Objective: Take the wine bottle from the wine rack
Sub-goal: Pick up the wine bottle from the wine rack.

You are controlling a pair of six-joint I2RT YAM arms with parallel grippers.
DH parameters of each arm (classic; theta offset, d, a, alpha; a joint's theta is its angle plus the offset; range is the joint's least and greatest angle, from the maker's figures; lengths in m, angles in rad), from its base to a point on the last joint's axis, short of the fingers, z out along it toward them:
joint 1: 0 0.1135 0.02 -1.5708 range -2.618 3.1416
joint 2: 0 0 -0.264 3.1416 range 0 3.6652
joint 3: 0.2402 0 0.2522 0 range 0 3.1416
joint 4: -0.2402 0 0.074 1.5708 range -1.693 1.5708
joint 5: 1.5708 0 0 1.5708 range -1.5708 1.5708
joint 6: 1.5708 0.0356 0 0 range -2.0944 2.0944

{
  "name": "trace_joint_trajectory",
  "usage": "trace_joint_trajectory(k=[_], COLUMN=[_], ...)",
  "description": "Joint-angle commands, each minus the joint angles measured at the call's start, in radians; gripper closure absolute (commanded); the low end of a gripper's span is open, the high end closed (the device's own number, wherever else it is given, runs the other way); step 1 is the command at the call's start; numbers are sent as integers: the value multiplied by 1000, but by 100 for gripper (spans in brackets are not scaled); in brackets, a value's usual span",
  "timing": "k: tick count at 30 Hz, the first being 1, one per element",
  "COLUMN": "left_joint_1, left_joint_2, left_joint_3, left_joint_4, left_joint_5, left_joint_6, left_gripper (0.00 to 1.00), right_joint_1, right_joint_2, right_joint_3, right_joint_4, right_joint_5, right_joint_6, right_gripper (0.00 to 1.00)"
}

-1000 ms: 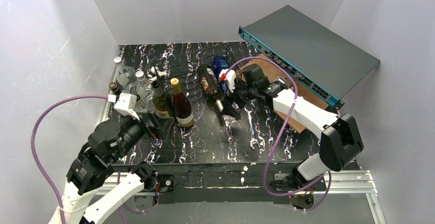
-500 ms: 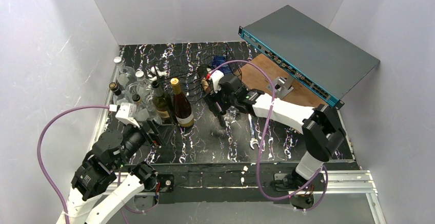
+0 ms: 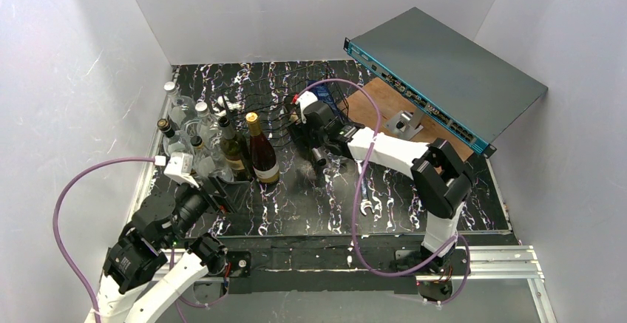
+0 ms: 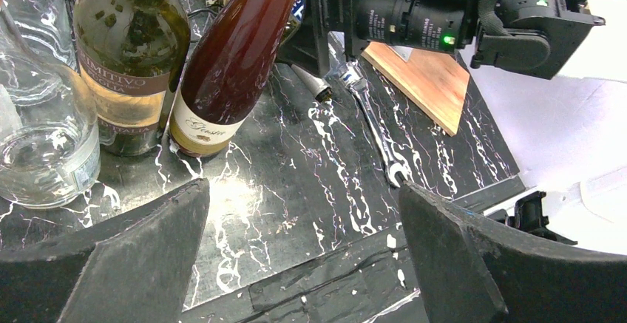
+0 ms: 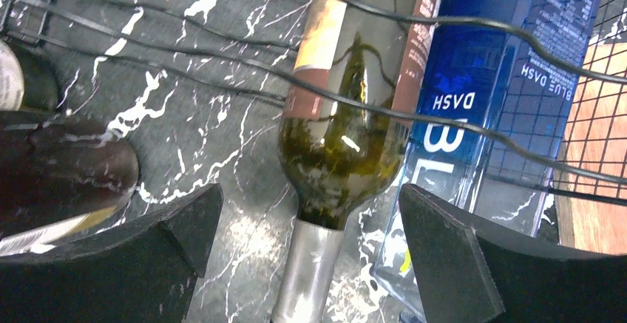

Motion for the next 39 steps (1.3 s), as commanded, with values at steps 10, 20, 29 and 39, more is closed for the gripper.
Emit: trace_joint_trajectory(k=[10, 20, 29, 39], left_joint_1=[3, 3, 3, 3], left_joint_2=[-22, -27, -27, -36], left_joint_3=[-26, -33, -37, -36], left_joint_4=[-10, -10, -10, -15], left_joint_5=[-20, -22, -18, -13], left_joint_6=[-16, -22, -30, -36], left_gripper=[2, 2, 2, 2], right_joint_1=[5, 10, 15, 16], right_joint_2=[125, 169, 193, 167], right_joint_3=[115, 118, 109, 64], right_joint_4=[61, 97, 171, 198], right_joint_5=[125, 177, 219, 193], right_joint_6=[39, 68, 58, 45], right_gripper=[2, 2, 2, 18])
